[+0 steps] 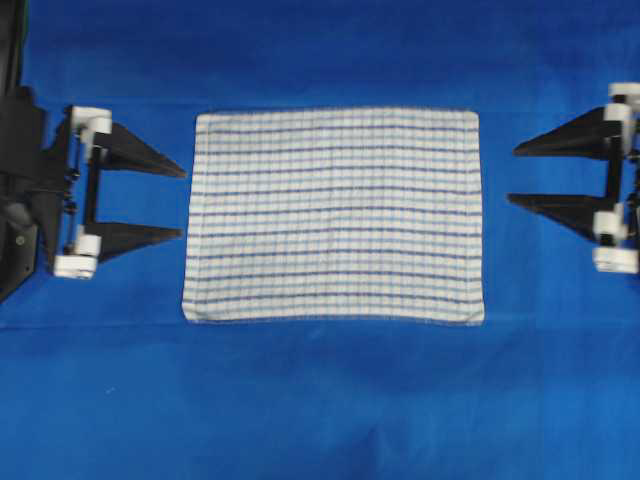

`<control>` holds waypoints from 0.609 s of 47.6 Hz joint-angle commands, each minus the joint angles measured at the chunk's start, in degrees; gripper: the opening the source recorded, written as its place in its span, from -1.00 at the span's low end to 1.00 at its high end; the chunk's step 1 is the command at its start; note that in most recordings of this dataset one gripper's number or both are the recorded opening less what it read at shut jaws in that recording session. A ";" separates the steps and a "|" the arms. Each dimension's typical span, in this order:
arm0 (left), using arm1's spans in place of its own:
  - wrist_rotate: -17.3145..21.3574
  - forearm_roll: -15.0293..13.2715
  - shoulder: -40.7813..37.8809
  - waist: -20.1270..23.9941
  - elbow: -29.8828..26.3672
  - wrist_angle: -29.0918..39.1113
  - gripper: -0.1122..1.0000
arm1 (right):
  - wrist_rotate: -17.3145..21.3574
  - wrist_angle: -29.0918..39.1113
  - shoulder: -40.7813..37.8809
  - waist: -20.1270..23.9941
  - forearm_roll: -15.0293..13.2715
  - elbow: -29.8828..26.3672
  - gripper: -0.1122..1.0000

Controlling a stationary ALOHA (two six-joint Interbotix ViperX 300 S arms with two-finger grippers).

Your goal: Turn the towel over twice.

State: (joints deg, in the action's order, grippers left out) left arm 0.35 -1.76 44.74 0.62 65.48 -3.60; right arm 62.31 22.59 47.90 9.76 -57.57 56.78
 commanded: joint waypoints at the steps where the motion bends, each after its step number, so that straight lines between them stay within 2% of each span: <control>1: 0.62 0.18 3.87 0.70 0.18 -0.70 0.59 | 0.09 -0.53 1.85 -1.32 -1.32 0.26 0.35; 10: 1.14 0.18 8.96 2.29 2.55 -0.70 0.59 | 0.79 -3.69 2.72 -3.78 -1.67 2.37 0.35; 17: 1.14 0.18 8.96 2.29 2.72 -0.70 0.58 | 0.88 -5.71 2.02 -4.66 -1.58 2.37 0.35; 29: 1.41 0.18 9.58 2.29 2.81 -0.18 0.57 | 0.79 -4.83 3.34 -4.92 -1.76 2.55 0.35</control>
State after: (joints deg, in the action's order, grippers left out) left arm 1.58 -1.67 54.05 2.81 68.82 -3.78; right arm 63.11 17.40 50.45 5.01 -58.89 59.94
